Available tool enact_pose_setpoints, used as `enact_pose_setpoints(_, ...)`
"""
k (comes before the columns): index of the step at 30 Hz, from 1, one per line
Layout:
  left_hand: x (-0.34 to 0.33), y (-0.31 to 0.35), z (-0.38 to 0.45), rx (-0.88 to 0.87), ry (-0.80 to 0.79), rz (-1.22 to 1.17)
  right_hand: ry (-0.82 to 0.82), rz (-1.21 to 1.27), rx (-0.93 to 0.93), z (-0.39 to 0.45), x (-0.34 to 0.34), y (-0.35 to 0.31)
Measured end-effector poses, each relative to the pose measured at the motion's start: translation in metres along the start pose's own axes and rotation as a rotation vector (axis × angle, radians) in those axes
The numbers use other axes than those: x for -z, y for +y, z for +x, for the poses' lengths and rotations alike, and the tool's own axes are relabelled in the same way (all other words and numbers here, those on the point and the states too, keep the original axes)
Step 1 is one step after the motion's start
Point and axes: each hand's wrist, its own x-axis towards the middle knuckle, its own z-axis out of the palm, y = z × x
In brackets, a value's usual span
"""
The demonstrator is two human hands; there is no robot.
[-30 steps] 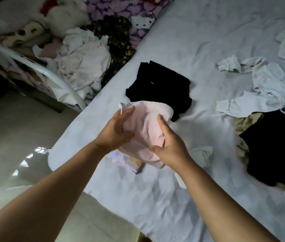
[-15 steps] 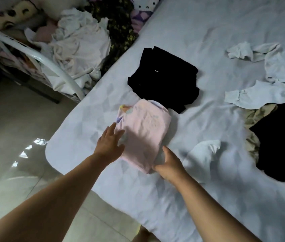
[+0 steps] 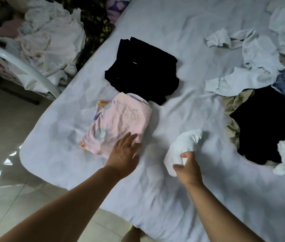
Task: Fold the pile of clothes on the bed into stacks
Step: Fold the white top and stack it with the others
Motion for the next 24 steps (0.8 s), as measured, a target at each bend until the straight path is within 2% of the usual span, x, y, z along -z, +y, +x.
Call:
enact_pose_setpoints(3,-0.013,0.024,-0.002,0.018,-0.163,-0.103,0.003,0.128,0.005,0.004,0.010,0.012)
enact_pose_setpoints(7,-0.020,0.051,0.005,-0.009,-0.287,-0.134,0.029,0.589,-0.038,-0.003,0.047,0.008)
enact_pose_setpoints(9,-0.019,0.068,0.009,-0.043,-0.309,-0.187,0.018,0.732,-0.023,-0.009,0.069,0.006)
enact_pose_setpoints(12,-0.017,0.103,0.014,-0.114,-0.289,-0.302,0.008,0.791,0.019,-0.022,0.102,0.006)
enact_pose_setpoints(14,-0.014,0.130,0.017,-0.170,-0.207,-0.375,-0.012,0.790,0.023,-0.029,0.119,0.008)
enact_pose_setpoints(16,-0.007,0.157,0.020,-0.167,-0.112,-0.486,-0.040,0.773,0.030,-0.037,0.136,0.014)
enact_pose_setpoints(18,0.001,0.179,0.024,-0.133,-0.091,-0.592,-0.046,0.768,0.062,-0.044,0.150,0.021)
enact_pose_setpoints(20,0.006,0.198,0.027,-0.115,-0.112,-0.624,-0.033,0.770,0.104,-0.050,0.164,0.032)
enact_pose_setpoints(24,0.006,0.229,0.031,-0.156,-0.052,-0.619,-0.021,0.786,0.178,-0.057,0.186,0.052)
